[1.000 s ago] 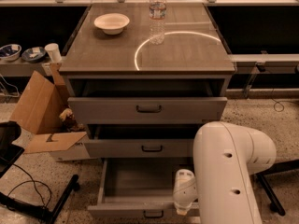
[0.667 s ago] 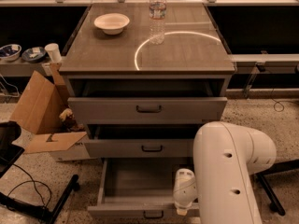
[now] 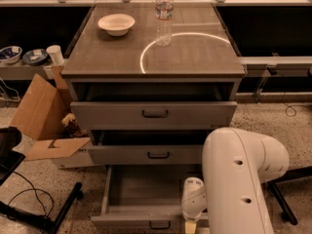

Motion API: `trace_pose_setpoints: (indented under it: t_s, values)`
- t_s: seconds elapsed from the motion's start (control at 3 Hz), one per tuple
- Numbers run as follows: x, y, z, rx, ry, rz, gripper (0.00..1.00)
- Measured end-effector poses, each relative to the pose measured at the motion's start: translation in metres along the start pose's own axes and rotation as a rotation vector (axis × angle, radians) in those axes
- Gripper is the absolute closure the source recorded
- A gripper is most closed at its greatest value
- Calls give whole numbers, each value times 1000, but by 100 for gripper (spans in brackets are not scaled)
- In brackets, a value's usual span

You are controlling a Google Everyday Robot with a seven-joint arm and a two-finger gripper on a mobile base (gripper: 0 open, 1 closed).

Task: Open bottom drawer

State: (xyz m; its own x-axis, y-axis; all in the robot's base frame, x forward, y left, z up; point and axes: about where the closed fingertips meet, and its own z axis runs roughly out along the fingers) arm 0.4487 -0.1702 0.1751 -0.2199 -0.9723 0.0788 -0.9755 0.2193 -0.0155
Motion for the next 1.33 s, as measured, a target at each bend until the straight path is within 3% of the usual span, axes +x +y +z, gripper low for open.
trace_pose_setpoints:
  t_s: [0.33,0.67,1.0,1.33]
  values:
    - [0,0,0,0,0,0,0]
    - [32,45,19,-95,-3,36,26]
    - [45,72,17,-142,-1,70,50]
    - [45,72,10,-142,-1,70,72]
